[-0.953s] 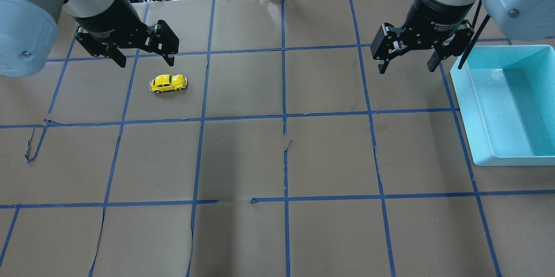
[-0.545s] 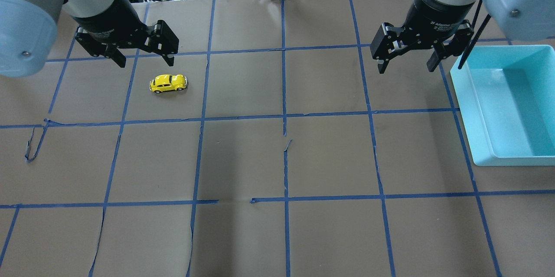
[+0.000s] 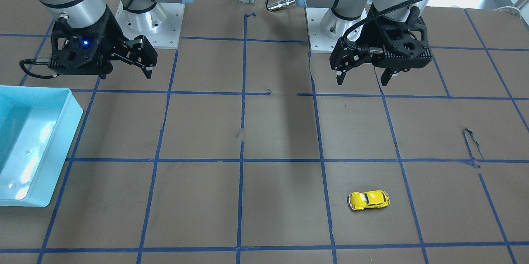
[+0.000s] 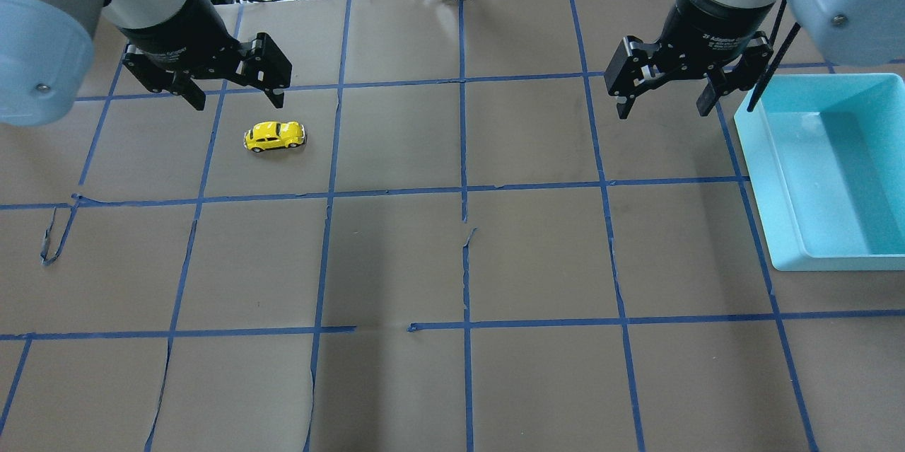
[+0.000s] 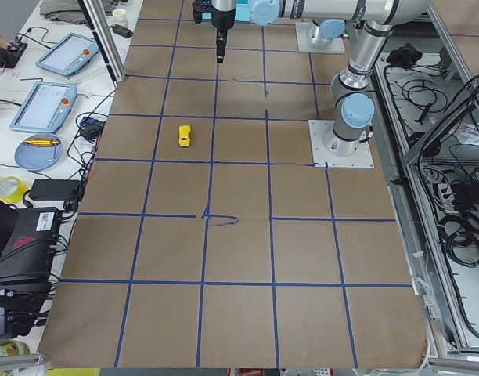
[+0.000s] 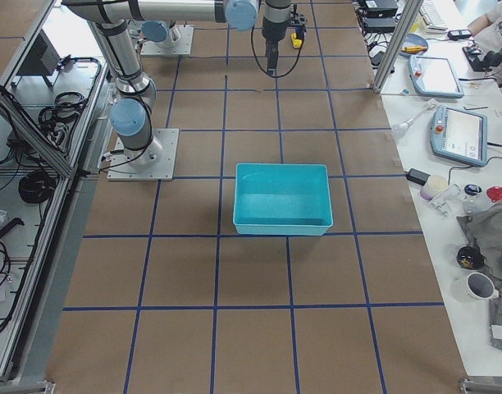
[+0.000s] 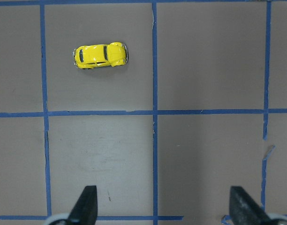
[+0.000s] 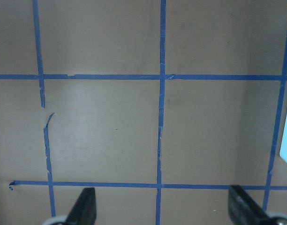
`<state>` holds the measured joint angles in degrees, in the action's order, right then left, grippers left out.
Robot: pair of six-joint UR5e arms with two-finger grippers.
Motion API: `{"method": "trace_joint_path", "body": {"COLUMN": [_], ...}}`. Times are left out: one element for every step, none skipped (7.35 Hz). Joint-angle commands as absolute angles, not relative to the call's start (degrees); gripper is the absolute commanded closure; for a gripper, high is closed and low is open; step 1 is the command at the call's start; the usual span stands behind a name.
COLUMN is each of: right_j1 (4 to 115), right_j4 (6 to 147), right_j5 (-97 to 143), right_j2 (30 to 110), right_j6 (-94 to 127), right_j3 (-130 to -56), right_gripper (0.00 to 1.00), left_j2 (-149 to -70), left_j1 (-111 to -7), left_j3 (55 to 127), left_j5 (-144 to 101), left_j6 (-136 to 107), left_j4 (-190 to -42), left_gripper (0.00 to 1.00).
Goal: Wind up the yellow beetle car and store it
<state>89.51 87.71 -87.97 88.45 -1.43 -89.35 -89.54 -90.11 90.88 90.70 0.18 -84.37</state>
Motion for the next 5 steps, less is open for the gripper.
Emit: {"method": "trace_joint_path", "body": {"right_j1": [89.6,89.6,89.6,89.6,89.6], "right_j4": [87.7,87.7,87.7,87.8,87.8], "right_j5": [-87.8,-87.9,-87.8,-88.0,-87.8], "right_j2": [88.4,88.3,88.3,88.3,88.3], "right_j6": [-1.4,-1.4,-1.4,-1.8,-1.8], "right_j3": [-89.4,-89.4,-89.4,-89.4,-89.4], "right_gripper": [0.0,0.0,0.0,0.0,0.0], "left_j2": [-89.5,-89.5,-89.5,-89.5,-89.5], "left_j1": [-90.1,-90.2,-90.1,-90.1,-90.1], "left_j3": [90.9,90.9,90.9,90.9,90.9], "left_j5": [90.7,90.7,90.7,90.7,90.7], "left_j6": [0.2,0.3,0.3,0.3,0.3], "left_j4": [-84.4,-84.4,-84.4,-84.4,-84.4], "left_gripper": [0.0,0.0,0.0,0.0,0.0]}}
